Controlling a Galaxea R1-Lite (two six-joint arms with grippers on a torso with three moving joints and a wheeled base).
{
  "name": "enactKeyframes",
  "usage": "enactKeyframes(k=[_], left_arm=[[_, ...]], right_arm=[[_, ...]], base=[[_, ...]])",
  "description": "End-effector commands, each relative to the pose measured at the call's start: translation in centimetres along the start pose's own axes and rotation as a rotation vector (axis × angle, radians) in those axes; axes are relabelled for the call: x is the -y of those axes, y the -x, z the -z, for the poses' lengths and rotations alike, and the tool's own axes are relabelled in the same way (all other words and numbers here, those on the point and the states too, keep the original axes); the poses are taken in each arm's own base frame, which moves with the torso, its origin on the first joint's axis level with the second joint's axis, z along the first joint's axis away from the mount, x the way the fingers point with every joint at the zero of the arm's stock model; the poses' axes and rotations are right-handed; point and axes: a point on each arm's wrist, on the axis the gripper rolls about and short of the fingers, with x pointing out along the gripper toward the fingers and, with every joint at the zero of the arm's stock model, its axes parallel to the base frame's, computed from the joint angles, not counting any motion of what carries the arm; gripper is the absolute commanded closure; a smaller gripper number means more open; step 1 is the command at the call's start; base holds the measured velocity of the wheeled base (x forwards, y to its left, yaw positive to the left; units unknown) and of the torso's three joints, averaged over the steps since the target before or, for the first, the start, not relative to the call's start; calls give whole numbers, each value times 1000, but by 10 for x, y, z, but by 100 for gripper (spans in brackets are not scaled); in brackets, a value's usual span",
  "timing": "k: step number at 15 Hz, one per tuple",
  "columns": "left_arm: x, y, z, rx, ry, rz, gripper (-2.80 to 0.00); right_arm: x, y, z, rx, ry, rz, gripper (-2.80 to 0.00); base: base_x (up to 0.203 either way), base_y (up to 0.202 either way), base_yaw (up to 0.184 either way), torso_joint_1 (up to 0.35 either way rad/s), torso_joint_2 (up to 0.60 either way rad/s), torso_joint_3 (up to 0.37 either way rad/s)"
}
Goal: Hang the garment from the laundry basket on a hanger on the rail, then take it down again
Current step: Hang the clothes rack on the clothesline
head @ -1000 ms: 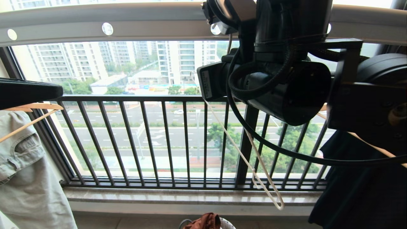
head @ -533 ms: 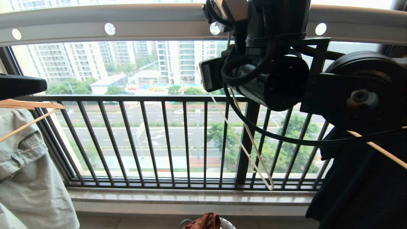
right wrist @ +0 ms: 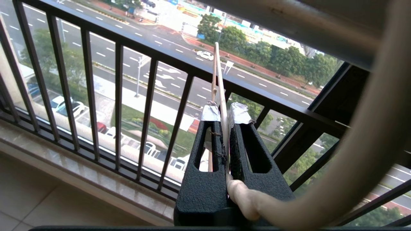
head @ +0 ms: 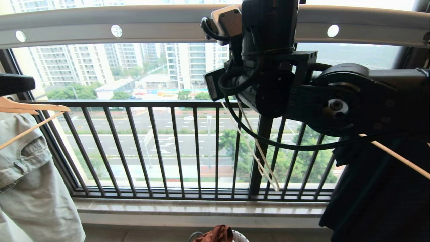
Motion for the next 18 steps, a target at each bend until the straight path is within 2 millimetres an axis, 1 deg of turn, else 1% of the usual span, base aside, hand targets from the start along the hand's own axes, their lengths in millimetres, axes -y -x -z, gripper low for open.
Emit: enactKeyframes(k=[1,4,7,8,11,13,16,17,18], left_arm=[[-2,5,0,10,4,0,0],[-3,7,-1,17,-3,-1,0],[-4,12,-5,39,4,2,0],[-4,13,-4,41,4,3,0],[-4,13,-5,42,5,4,0],[-5,14,-5,45,6,3,0],[-6,17,-6,55,11,4,0],[-6,18,-7,58,12,4,0],[-6,19,-6,59,12,4,0]], right_arm=[[-3,-12,7,-14,8,12,0],[-5,-18,13,-27,36,17,0],[-5,-17,11,-19,38,15,0],[-4,-16,10,-15,42,15,-280],[1,-7,2,-2,34,16,-280],[6,12,-8,15,26,0,-280],[26,56,-24,42,23,-27,-280],[34,74,-29,51,22,-42,-280],[44,97,-34,56,23,-64,-280]], base=[[0,0,0,0,0,0],[0,0,0,0,0,0],[0,0,0,0,0,0],[0,0,0,0,0,0],[0,0,0,0,0,0],[0,0,0,0,0,0],[0,0,0,0,0,0],[0,0,0,0,0,0],[0,0,0,0,0,0]])
